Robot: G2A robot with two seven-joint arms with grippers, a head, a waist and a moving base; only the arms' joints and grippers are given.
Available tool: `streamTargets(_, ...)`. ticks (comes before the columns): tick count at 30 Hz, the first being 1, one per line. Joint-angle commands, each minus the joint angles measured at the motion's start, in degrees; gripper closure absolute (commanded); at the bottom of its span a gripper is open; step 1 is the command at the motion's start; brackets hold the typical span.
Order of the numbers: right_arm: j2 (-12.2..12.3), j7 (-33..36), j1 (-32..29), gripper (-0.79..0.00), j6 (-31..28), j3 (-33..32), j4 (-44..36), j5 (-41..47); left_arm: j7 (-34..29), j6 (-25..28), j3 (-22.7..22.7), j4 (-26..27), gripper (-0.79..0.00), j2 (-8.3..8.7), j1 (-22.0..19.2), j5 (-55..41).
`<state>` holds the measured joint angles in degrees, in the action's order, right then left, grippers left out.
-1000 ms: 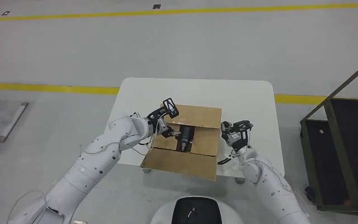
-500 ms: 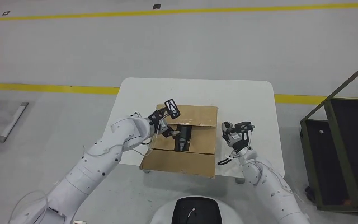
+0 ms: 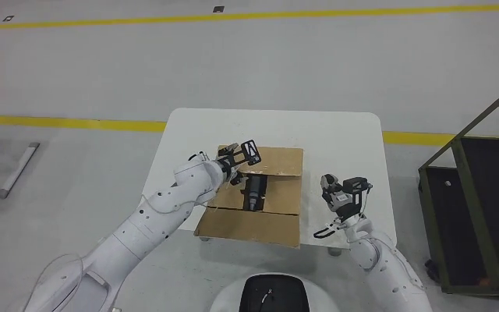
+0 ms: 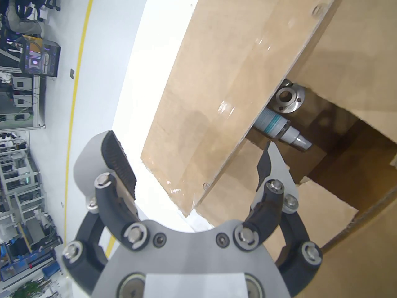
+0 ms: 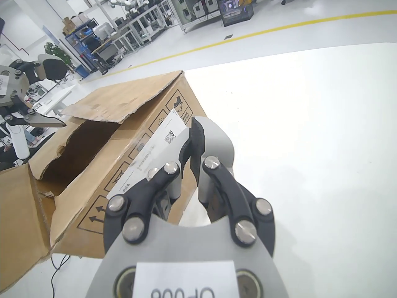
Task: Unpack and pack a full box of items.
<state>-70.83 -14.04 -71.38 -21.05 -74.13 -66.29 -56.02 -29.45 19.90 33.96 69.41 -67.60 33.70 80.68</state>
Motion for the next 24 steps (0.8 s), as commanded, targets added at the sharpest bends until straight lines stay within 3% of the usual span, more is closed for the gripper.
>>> streamTargets(1,0.05,0.31,-0.44,0.000,0.16,-0.28,-0.41,0.01,-0.13,-0.14,-0.55,-1.32,-0.785,-0.55,-0.49,1.11)
streamTargets(12,-0.04,1.34,-0.72,0.000,0.03,-0.43,-1.04,0.10,-0.38,-4.64,-0.40,-4.94,-0.785,-2.93,-1.48,3.75)
streamTargets(15,-0.03,1.50,-0.58,0.000,-0.04,-0.61,-1.20,0.00,0.00,-4.73,-0.26,-5.42,-0.653,-3.33,-1.84,5.06)
streamTargets(16,-0.03,1.54,-0.57,0.000,-0.07,-0.67,-1.34,-0.01,0.18,-4.93,-0.24,-5.48,-0.570,-3.45,-1.88,5.65)
streamTargets(17,-0.02,1.54,-0.58,0.000,-0.10,-0.74,-1.51,-0.03,0.33,-4.96,-0.12,-5.53,-0.413,-3.57,-1.92,5.87)
streamTargets(20,0.01,1.63,-0.73,0.000,-0.16,-0.96,-2.12,-0.19,0.75,-4.96,0.46,-5.56,-0.179,-3.88,-1.99,6.13)
streamTargets(24,0.07,1.73,-1.09,0.000,-0.27,-1.32,-2.98,-0.28,0.91,-4.73,1.08,-5.59,-0.025,-4.21,-1.78,6.70)
